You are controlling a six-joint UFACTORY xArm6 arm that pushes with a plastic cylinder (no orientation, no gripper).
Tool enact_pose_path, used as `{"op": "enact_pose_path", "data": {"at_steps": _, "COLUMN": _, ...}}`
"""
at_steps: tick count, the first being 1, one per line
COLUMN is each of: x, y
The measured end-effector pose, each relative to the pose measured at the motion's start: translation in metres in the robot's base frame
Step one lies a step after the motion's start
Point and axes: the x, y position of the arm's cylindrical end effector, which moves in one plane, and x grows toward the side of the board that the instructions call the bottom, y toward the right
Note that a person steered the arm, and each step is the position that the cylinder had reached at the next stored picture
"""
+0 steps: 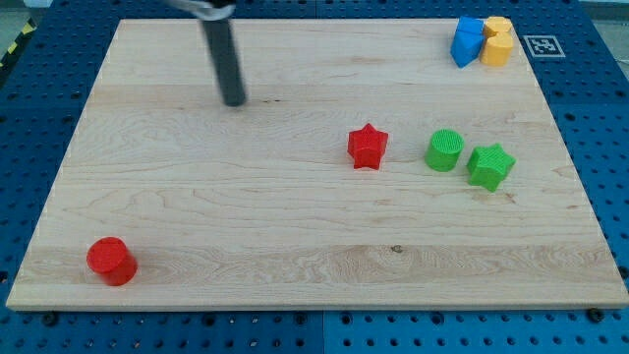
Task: Drag the red star to the left side
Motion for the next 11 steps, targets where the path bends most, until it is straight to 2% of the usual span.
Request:
{"op": "enact_pose_path", "data": {"at_steps": 2, "x": 0.008, "y": 0.123}}
{"op": "enact_pose_path", "data": {"at_steps": 3, "x": 0.036, "y": 0.169}}
{"op": "enact_pose_path", "data": {"at_steps": 4, "x": 0.075, "y": 0.184}}
{"op": "enact_pose_path", "data": {"at_steps": 5, "x": 0.103, "y": 0.139}}
{"op": "enact_pose_path", "data": {"at_steps": 6, "x": 0.115, "y": 0.060}}
{"op": "enact_pose_path", "data": {"at_steps": 7, "x": 0.117, "y": 0.043}}
{"op": "enact_pose_path", "data": {"at_steps": 9, "x": 0.107, "y": 0.138}}
{"op": "enact_pose_path", "data": {"at_steps": 10, "x": 0.081, "y": 0.100}}
{"op": "enact_pose_path", "data": {"at_steps": 11, "x": 0.078, "y": 0.017}}
